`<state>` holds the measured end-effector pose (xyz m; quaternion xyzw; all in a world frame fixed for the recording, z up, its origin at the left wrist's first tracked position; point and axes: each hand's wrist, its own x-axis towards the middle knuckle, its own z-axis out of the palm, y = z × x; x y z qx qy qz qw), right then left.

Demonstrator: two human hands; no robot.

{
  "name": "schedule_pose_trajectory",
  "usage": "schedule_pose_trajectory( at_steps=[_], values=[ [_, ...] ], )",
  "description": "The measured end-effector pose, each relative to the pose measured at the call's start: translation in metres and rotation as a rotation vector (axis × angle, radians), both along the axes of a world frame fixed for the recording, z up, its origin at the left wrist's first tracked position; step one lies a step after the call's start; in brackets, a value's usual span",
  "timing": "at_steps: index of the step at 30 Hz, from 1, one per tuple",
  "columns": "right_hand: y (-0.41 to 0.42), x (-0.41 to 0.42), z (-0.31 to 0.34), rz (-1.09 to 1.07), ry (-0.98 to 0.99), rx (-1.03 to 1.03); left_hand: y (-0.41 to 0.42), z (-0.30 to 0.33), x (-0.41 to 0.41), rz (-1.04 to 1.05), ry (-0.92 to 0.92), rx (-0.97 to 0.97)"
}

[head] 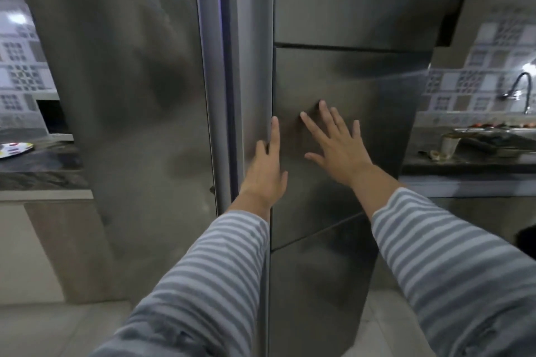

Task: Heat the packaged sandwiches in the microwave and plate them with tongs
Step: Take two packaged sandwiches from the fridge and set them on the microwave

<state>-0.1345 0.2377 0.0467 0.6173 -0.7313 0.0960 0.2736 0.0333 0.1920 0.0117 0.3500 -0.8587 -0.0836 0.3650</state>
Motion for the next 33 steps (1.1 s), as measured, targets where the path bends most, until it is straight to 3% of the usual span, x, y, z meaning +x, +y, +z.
schedule_pose_trajectory(
  at_steps=[5, 9, 14, 22, 28, 33],
  values=[
    [0.079, 0.018, -0.01, -0.024, -0.108, 0.025, 0.054, -0.002, 0.024, -0.134, -0.019, -0.076],
    [0.131, 0.035, -0.009, 0.017, -0.165, -0.196, 0.084, 0.003, 0.043, -0.096, 0.098, -0.274],
    [0.168, 0.052, 0.01, 0.074, 0.08, -0.427, 0.105, 0.009, 0.04, 0.025, 0.084, -0.365],
    [0.205, 0.04, 0.026, 0.021, 0.386, -0.26, 0.148, 0.013, -0.006, 0.036, -0.098, -0.19],
    [0.234, 0.0, 0.017, -0.162, 0.462, -0.063, 0.173, 0.014, -0.053, 0.049, -0.155, -0.244],
    [0.267, -0.042, 0.006, -0.215, 0.396, -0.087, 0.2, 0.002, -0.09, -0.007, -0.165, -0.382]
  ],
)
